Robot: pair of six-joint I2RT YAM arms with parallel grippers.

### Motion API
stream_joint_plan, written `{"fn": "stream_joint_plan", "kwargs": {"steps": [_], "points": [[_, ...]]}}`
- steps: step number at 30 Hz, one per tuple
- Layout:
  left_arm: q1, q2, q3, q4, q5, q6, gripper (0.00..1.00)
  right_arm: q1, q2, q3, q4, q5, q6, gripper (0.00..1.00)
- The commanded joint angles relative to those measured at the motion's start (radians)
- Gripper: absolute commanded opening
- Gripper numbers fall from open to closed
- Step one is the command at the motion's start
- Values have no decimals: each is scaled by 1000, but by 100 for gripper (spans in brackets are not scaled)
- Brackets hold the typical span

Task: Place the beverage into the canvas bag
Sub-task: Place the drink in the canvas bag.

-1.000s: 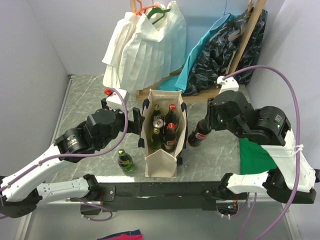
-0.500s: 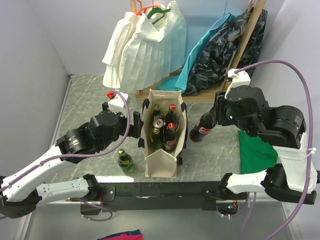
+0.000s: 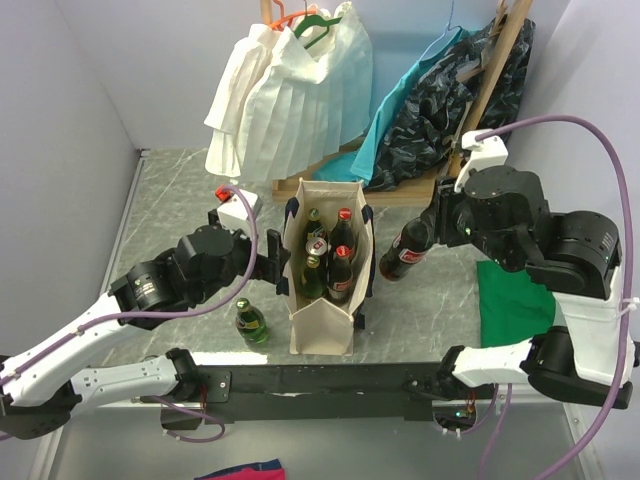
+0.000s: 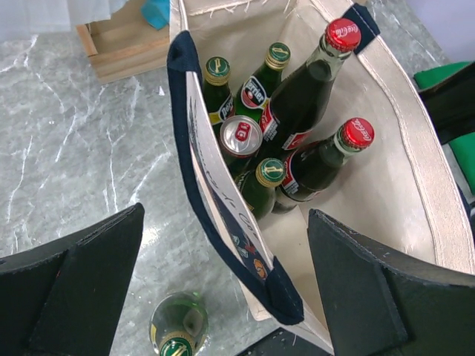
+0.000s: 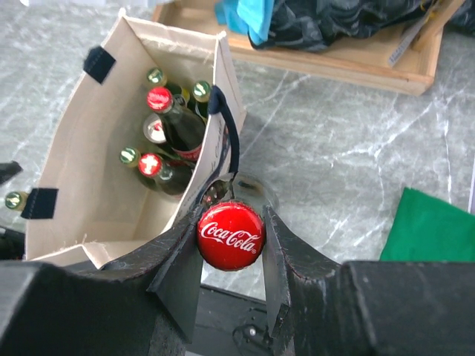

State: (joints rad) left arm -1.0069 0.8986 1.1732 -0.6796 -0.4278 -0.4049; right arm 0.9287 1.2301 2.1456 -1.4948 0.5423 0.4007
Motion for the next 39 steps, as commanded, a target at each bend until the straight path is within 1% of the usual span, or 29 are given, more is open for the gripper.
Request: {"fn": "stream_joint_plan", "kwargs": {"steps": [1, 13, 22, 26, 29, 30, 33, 36, 39], "points": [[2, -21, -4, 15, 27, 9, 97, -4, -64, 79, 310, 64, -29, 0], [4, -21, -1, 9, 29, 6, 97, -5, -98, 91, 430, 28, -74, 0], [4, -23, -4, 3, 35, 3, 97, -2, -69, 143, 427, 2, -82, 0], [4, -20, -10, 2, 43, 5, 99, -5, -73, 145, 444, -4, -83, 0], [4, -17, -14, 2, 55, 5, 96, -4, -73, 146, 456, -10, -89, 0], [2, -13, -14, 5, 63, 5, 92, -4, -75, 148, 462, -16, -91, 0], [4, -16, -18, 9, 73, 6, 85, -4, -73, 149, 470, -22, -95, 0], [4, -20, -32, 12, 89, 2, 82, -4, -72, 154, 484, -30, -103, 0], [4, -21, -67, 20, 101, -14, 81, -4, -70, 161, 499, -35, -108, 0]]}}
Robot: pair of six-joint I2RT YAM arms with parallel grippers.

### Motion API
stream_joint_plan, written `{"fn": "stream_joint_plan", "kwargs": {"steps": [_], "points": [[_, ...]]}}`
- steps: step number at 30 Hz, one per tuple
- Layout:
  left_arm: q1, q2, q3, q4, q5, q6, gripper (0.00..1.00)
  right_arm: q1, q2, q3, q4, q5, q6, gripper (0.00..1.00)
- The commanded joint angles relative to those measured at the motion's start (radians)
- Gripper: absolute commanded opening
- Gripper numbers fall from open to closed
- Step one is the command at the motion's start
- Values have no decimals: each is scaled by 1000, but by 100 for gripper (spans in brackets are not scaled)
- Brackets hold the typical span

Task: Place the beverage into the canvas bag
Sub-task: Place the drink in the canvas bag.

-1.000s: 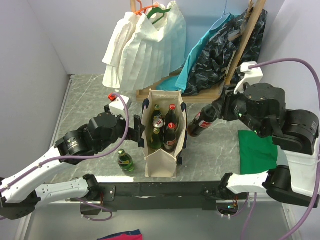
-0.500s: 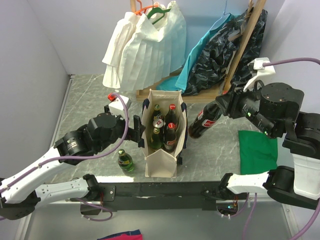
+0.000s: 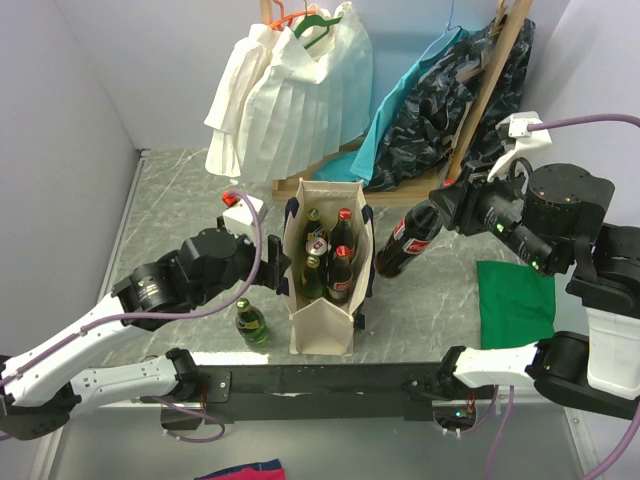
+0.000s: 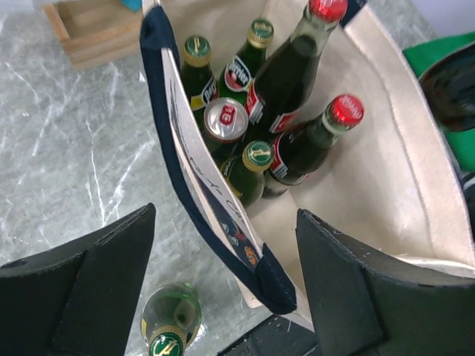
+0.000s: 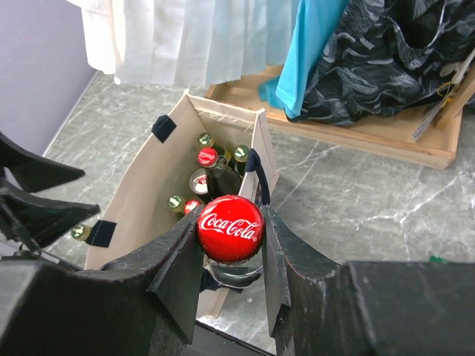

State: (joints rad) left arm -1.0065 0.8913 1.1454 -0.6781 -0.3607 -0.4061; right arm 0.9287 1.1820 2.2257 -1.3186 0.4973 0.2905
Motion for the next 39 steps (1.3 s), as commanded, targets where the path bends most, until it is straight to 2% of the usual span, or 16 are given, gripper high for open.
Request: {"fn": "stream_joint_plan", "kwargs": {"steps": [1, 5, 8, 9, 14, 17, 18, 28, 39], "points": [[3, -15, -52, 21, 40, -19, 80, -4, -22, 81, 329, 9, 1, 0], [2, -3, -93, 22, 71, -54, 74, -2, -21, 84, 352, -12, -2, 0], [3, 11, -102, 18, 86, -69, 60, -4, -10, 98, 357, -17, -8, 0], [3, 14, -104, 18, 92, -74, 49, -4, -4, 104, 355, -19, -10, 0], [3, 9, -107, 23, 120, -91, 25, -4, 5, 118, 364, -26, -19, 0], [3, 11, -99, 20, 124, -96, 4, -4, 8, 120, 372, -28, -24, 0], [3, 12, -96, 15, 123, -96, 1, -4, 10, 120, 374, -28, -24, 0], [3, 1, -46, 0, 97, -86, 1, -4, 25, 135, 392, -32, -37, 0], [3, 8, -29, 12, 117, -80, 1, -4, 45, 161, 437, -103, -45, 0]]}}
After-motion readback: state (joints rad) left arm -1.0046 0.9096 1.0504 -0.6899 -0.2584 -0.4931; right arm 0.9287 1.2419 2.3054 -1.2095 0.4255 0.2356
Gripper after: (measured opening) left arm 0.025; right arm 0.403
